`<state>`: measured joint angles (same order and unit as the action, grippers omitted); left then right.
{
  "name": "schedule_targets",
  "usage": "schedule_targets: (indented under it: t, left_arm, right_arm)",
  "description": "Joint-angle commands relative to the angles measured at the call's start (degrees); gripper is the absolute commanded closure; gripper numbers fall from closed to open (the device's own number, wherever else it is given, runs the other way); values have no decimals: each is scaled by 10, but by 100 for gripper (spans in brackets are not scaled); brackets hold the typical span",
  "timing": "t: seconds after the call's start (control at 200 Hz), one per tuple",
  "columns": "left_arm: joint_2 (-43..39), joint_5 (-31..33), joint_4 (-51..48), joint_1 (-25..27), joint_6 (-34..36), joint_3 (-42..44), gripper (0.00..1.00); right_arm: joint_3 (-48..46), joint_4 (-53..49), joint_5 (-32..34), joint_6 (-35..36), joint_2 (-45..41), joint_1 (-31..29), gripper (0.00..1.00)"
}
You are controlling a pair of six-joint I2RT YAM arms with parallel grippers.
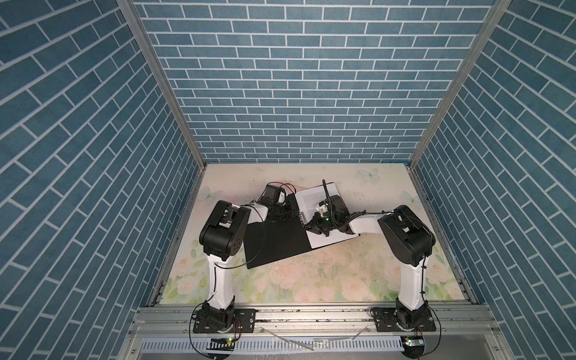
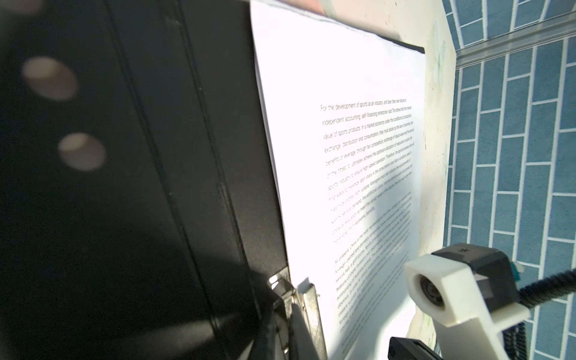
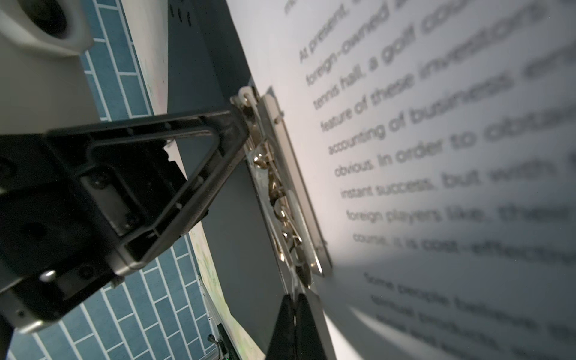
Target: Put the files into the folder
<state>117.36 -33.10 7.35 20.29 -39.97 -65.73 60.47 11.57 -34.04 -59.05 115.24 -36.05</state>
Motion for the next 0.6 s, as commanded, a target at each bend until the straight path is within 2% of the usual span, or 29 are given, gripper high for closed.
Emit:
schedule_targets:
  t: [0.0,0.595]
  left_arm:
    - [29,28,-29,-5,10,3,89]
    - [27,26,6,-5,-22,23,90]
  right_arm:
    - [-22,-152,102,26,52,18,100]
    - [29,-291,223,52,92,19,100]
